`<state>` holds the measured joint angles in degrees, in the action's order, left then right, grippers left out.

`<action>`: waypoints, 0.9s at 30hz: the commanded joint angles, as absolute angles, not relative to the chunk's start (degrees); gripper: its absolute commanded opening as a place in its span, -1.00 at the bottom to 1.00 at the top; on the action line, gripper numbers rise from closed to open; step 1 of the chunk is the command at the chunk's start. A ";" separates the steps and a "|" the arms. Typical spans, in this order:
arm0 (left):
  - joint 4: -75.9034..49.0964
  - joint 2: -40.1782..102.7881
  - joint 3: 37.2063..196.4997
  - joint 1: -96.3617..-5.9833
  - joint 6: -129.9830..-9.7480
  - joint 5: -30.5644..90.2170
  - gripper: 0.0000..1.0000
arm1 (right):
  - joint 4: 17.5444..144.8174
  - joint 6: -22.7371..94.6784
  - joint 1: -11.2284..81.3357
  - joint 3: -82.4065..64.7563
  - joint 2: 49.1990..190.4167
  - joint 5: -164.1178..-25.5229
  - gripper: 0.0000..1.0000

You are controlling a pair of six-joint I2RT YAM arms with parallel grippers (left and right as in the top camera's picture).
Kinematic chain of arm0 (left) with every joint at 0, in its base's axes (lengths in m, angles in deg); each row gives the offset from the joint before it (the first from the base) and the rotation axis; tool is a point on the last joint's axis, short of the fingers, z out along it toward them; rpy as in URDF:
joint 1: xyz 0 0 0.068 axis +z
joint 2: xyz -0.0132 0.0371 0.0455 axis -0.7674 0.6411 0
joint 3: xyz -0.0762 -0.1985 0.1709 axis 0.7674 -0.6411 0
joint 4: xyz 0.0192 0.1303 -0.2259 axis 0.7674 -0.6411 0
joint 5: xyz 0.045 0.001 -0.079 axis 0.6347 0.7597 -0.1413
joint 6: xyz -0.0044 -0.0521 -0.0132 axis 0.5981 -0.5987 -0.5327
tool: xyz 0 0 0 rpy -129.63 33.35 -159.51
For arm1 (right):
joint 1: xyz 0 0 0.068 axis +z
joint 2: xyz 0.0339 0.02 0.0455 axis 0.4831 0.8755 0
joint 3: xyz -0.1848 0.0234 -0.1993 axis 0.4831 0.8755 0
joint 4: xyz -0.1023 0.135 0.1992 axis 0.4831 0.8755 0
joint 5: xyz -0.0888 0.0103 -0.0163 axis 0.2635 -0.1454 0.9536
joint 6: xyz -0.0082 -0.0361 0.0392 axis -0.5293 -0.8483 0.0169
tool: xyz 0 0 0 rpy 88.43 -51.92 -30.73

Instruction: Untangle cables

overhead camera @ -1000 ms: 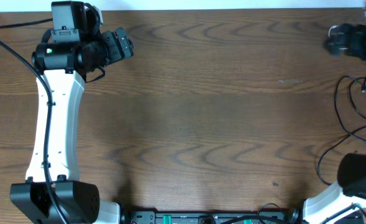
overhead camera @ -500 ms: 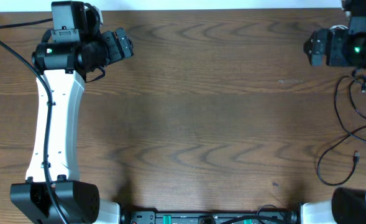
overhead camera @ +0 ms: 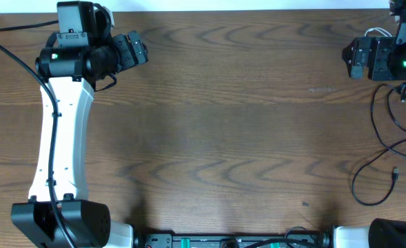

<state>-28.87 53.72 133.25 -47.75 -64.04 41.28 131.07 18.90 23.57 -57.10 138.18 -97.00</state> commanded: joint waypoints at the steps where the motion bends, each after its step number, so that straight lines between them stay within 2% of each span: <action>1: -28.87 54.13 133.46 -47.56 -64.15 41.67 0.89 | 131.20 19.86 23.96 -57.69 138.20 -96.34 0.99; 14: -28.87 54.13 133.46 -47.56 -64.15 41.67 0.89 | 131.20 19.86 24.16 -57.69 138.24 -96.32 0.99; 27: -28.87 54.13 133.46 -47.56 -64.15 41.67 0.89 | 130.59 18.20 31.87 -57.40 136.23 -95.18 0.98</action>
